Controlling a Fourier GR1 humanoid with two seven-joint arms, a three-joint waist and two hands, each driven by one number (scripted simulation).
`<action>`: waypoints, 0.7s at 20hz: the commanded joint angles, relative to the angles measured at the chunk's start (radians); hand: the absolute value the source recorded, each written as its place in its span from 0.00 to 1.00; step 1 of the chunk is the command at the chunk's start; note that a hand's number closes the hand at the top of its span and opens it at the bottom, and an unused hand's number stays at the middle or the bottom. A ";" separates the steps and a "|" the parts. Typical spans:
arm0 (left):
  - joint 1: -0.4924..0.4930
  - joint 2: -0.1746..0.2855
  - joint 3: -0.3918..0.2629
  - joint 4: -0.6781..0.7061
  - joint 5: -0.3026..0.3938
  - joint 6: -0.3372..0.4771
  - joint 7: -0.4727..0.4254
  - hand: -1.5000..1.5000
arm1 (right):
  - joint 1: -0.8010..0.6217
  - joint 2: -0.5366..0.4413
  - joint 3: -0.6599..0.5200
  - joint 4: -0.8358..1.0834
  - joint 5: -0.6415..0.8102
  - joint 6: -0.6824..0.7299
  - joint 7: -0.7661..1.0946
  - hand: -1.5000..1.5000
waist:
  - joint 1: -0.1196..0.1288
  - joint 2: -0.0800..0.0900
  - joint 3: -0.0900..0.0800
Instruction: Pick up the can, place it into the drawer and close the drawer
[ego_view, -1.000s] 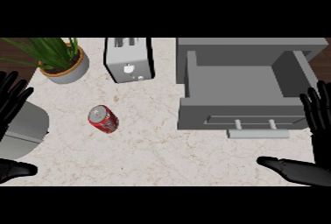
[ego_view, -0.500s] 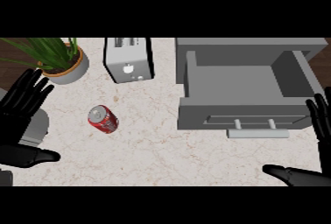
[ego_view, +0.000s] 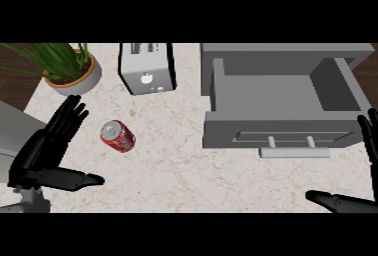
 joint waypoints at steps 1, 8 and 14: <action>-0.013 -0.054 -0.040 0.048 -0.076 0.053 -0.034 0.00 | 0.034 0.008 -0.024 0.040 -0.012 0.034 -0.072 0.00 | 0.000 0.000 0.000; -0.053 -0.018 0.033 0.367 -0.124 0.019 -0.275 0.00 | 0.008 -0.002 -0.012 -0.051 -0.003 0.021 0.039 0.00 | -0.002 0.001 -0.001; -0.082 -0.045 0.031 0.547 -0.176 0.056 -0.417 0.00 | 0.017 -0.009 -0.051 -0.042 -0.020 0.048 0.027 0.00 | -0.002 0.001 -0.001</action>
